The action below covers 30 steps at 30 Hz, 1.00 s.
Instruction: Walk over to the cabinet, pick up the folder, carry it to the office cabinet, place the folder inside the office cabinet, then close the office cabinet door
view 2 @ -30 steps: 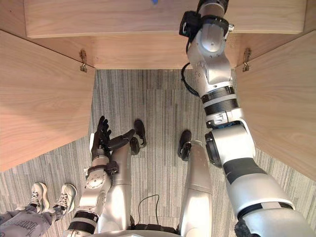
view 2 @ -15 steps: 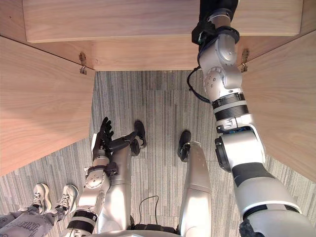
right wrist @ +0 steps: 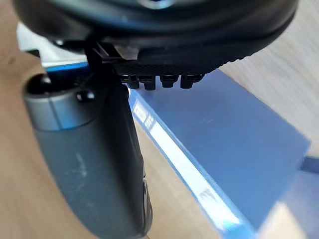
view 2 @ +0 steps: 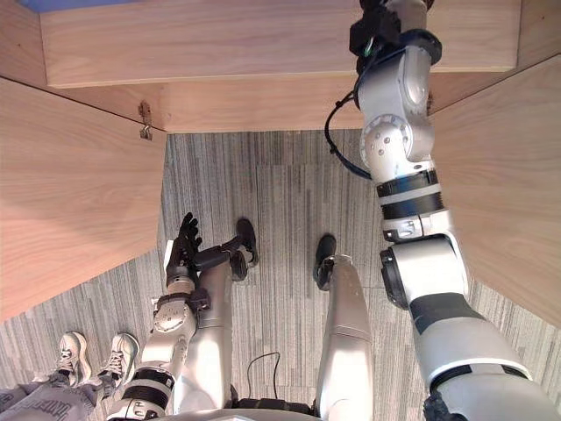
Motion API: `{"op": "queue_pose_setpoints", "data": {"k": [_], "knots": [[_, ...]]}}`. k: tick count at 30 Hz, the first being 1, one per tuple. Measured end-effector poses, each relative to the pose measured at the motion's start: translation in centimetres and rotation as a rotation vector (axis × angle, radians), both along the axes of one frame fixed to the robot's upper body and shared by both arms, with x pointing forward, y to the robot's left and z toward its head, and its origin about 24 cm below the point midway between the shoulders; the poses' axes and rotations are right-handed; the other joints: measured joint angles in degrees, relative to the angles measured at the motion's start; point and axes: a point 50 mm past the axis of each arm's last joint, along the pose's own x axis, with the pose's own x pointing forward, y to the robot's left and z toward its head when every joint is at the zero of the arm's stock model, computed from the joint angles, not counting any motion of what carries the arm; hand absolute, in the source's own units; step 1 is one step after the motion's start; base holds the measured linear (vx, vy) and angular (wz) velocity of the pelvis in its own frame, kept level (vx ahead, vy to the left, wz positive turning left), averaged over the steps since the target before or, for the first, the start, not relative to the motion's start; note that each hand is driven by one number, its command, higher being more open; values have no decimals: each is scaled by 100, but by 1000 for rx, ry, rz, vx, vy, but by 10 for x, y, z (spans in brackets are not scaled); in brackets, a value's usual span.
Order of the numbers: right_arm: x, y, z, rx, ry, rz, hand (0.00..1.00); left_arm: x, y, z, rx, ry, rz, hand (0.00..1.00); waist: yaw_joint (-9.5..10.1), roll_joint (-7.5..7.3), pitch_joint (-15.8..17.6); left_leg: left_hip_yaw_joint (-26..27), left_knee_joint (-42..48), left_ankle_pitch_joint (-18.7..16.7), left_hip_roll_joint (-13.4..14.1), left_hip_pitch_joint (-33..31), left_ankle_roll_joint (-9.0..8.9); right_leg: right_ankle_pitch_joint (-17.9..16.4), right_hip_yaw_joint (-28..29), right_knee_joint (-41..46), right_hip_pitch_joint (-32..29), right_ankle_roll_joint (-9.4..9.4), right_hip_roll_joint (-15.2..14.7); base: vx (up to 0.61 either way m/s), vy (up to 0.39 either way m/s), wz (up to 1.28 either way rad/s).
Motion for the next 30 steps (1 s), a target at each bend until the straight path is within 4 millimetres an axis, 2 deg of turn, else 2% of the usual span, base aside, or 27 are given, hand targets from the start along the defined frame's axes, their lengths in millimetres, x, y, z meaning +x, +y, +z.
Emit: {"op": "queue_pose_setpoints", "data": {"k": [2,4,5,10,14,19,27,30], "knots": [[-1,2,-11,-126,-4,-34,100,-1,1,-2,24,7,-8,100,-38,-24,3,23,-44,0,-1,47,0,14,4,-38,49,1,-3,3,-11,-3],[1,4,-26,-307,3,-96,100,-1,5,-5,39,18,-8,100,-54,-146,1,119,-122,-1,0,175,1,24,70,-79,109,3,-8,3,-30,-7],[1,5,-33,-402,-2,-145,0,-2,6,-6,56,24,-12,100,-61,-168,-7,118,-148,-1,0,202,1,28,59,-117,147,3,-7,-2,-33,-2],[4,6,-52,-802,-49,-396,0,-3,8,-11,108,46,-28,100,-104,-220,-35,142,-202,-4,0,254,2,64,45,-232,235,22,-6,-1,-7,0],[11,16,-70,-1075,-86,-546,0,5,6,-11,117,51,-41,100,9,-258,-56,158,-224,-4,2,269,3,68,41,-257,249,21,-7,-10,-20,0],[18,21,-81,-1156,-75,-635,0,9,5,-11,119,58,-41,100,41,-265,-60,161,-244,-3,1,264,3,102,24,-333,277,35,-7,-5,-8,0],[17,37,-84,-1124,-93,-636,0,14,8,-11,115,68,-20,100,49,-271,-64,171,-250,-4,2,262,5,108,14,-343,290,41,-8,-13,-22,0],[22,44,-84,-1116,-74,-652,0,14,8,-11,113,67,-10,100,51,-271,-64,171,-249,-4,2,245,5,108,14,-352,272,41,-8,-33,-39,0]]}}
